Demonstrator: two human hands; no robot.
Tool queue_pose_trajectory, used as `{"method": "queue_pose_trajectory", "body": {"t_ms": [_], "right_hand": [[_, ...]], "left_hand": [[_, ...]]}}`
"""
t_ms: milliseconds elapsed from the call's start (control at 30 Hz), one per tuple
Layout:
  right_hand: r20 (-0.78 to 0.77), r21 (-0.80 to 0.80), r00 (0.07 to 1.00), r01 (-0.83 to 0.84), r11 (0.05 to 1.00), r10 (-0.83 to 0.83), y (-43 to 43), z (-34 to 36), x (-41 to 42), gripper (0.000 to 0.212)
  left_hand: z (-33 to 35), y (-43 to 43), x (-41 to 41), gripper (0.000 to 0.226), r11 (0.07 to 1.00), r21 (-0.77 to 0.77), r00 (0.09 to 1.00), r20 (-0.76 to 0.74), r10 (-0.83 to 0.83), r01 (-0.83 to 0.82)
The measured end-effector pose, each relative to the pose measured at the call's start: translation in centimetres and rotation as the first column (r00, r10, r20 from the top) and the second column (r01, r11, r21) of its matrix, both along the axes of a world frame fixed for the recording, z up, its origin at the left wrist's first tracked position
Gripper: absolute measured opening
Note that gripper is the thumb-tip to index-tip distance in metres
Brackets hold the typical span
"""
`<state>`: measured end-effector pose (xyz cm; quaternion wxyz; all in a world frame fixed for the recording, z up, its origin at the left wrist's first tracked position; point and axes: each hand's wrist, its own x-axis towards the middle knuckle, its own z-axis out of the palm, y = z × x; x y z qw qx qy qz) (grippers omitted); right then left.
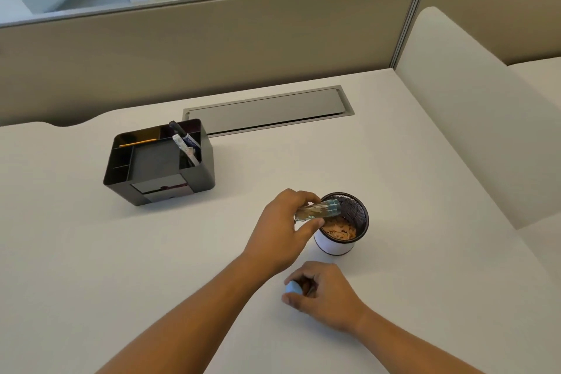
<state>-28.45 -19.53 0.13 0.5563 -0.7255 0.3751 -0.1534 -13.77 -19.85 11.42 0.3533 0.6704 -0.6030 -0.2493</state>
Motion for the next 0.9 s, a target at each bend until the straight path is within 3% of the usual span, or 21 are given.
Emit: {"method": "queue_pose_trajectory", "body": {"t_ms": [267, 833, 900], "right_hand": [[0.014, -0.049, 1.000, -0.007, 0.999, 0.008, 0.0, -0.1, -0.2, 0.031], [0.014, -0.068, 1.000, 0.018, 0.998, -0.017, 0.3, 0.2, 0.1, 0.030], [0.002, -0.070, 1.000, 0.018, 0.997, -0.018, 0.3, 0.1, 0.1, 0.030]], "left_hand": [[0.6, -1.6, -0.8, 0.029, 0.997, 0.044, 0.986, 0.152, -0.067, 0.060], [1.5, -1.7, -1.4, 0.022, 0.999, 0.001, 0.993, 0.114, -0.036, 0.036], [1.4, -2.0, -1.6, 0.021, 0.996, 0.058, 0.984, 0.161, -0.075, 0.066]]}}
